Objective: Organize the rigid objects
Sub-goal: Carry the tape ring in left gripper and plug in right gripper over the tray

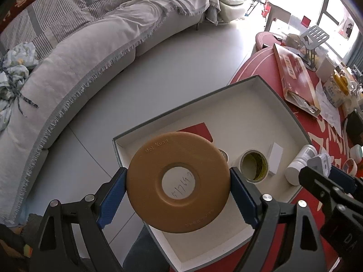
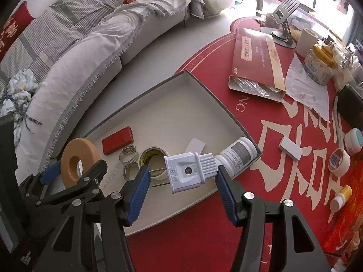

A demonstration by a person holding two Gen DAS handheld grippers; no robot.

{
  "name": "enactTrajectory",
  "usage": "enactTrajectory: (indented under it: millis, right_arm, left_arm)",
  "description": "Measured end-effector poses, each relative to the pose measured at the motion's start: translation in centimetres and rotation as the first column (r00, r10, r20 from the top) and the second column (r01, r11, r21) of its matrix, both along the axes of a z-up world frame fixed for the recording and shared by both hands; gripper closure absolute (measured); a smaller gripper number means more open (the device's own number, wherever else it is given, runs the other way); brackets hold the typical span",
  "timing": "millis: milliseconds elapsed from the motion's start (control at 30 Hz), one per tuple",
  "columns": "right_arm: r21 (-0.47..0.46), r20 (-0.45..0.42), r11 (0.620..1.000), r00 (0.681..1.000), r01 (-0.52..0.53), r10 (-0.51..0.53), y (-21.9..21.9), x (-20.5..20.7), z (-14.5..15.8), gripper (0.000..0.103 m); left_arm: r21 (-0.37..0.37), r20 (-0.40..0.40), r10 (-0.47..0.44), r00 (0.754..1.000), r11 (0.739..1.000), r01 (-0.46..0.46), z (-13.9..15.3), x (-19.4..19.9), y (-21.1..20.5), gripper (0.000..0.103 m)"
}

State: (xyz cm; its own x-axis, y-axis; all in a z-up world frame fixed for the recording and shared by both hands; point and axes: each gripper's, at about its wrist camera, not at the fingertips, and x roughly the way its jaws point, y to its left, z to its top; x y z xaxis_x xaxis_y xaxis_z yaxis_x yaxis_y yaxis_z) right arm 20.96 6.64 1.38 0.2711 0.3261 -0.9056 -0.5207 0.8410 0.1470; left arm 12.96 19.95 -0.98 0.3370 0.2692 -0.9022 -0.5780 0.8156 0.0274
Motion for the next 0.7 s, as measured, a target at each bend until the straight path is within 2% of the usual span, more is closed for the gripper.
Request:
enactTrajectory:
  millis: [700]
  right_arm:
    - [-0.030, -0.013, 0.999, 1.000, -0.024, 0.023, 1.9, 1.1, -2.0, 0.043]
  left_arm:
    - [0.037, -0.049, -0.018, 0.999, 0.999, 0.020, -1.8, 1.1, 0.1, 0.014]
